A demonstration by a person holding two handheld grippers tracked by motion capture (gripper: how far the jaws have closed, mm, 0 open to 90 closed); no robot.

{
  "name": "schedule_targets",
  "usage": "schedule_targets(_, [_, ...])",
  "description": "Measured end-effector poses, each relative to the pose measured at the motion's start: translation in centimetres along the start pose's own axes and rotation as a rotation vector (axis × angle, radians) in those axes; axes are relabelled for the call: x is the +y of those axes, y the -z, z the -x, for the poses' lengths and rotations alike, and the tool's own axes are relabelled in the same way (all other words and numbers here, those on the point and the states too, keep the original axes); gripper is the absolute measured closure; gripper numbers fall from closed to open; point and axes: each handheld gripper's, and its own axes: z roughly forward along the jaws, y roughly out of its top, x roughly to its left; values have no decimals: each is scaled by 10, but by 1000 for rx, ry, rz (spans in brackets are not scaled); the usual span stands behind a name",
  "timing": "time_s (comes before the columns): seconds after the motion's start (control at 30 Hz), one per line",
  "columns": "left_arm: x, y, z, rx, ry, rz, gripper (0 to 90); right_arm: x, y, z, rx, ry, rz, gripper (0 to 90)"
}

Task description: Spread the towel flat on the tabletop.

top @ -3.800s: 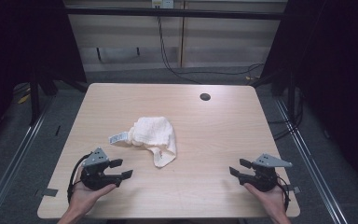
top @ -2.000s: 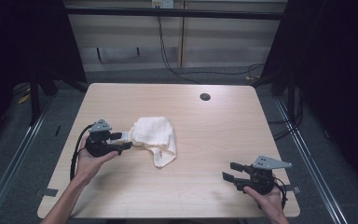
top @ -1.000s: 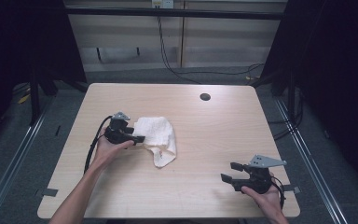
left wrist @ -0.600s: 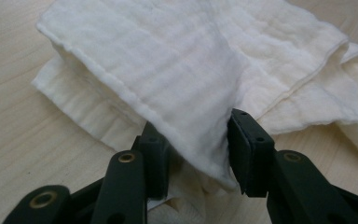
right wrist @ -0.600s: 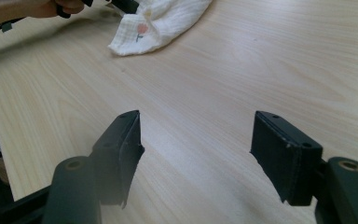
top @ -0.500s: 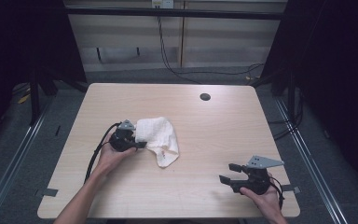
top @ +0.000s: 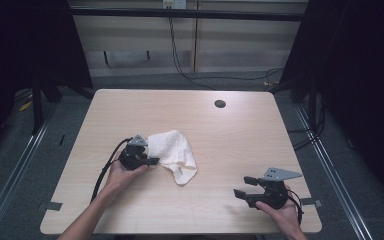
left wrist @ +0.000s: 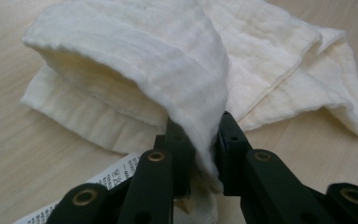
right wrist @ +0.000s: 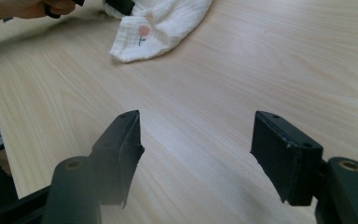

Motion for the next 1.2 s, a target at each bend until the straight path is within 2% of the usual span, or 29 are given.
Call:
schedule_targets(0.07, [0,0,2,-5,-8,-5,783,0,0,0,-1,4,-1,328])
schedule_targets(0.1, [-1,0,7,-26,-2,-4,782,0,0,-1,-8,6,-6,322])
schedule_targets(0.2, [-2,0,15,-46,-16,-11,781,0,0,-1,-6,6,-1,321])
schedule_targets(0.23, [-2,0,15,-46,-16,-11,780,0,0,-1,-8,6,-3,321])
schedule_targets(0.33, [-3,3,28,-45,-34,-44,760,0,1,-1,-9,7,1,321])
schedule_targets(0.5, [-10,8,40,-65,-39,-46,742,0,0,-2,-6,8,-8,321])
schedule_targets(0.57, [-11,9,43,-78,-38,-50,740,0,-1,-2,-6,11,-10,321])
schedule_targets(0.63, [-14,9,53,-116,-47,-51,733,0,-1,-2,-7,11,-12,321])
schedule_targets(0.7, [-15,9,60,-126,-35,-47,728,0,-1,-2,-7,11,-14,321])
schedule_targets(0.73, [-15,8,64,-129,-57,-51,721,0,-1,-2,-5,10,-15,321])
schedule_targets(0.83, [-14,7,69,-152,-73,-51,665,0,-1,-3,-4,11,-13,321])
schedule_targets(0.87, [-14,7,70,-169,-75,-50,622,0,0,-3,-4,15,-11,320])
schedule_targets(1.0, [-11,14,70,-166,-76,-54,420,-1,1,-4,-3,14,-11,319])
schedule_targets(1.03, [-11,18,70,-176,-78,-41,401,-1,2,-4,-7,15,-11,318])
schedule_targets(1.13, [-9,33,69,-160,-79,7,359,-1,1,-3,-1,14,-11,313])
schedule_targets(1.17, [-9,33,69,-160,-79,7,356,-1,1,-3,-1,14,-11,313])
schedule_targets(1.2, [-9,42,67,-149,-77,47,356,-1,0,-3,2,13,-12,312])
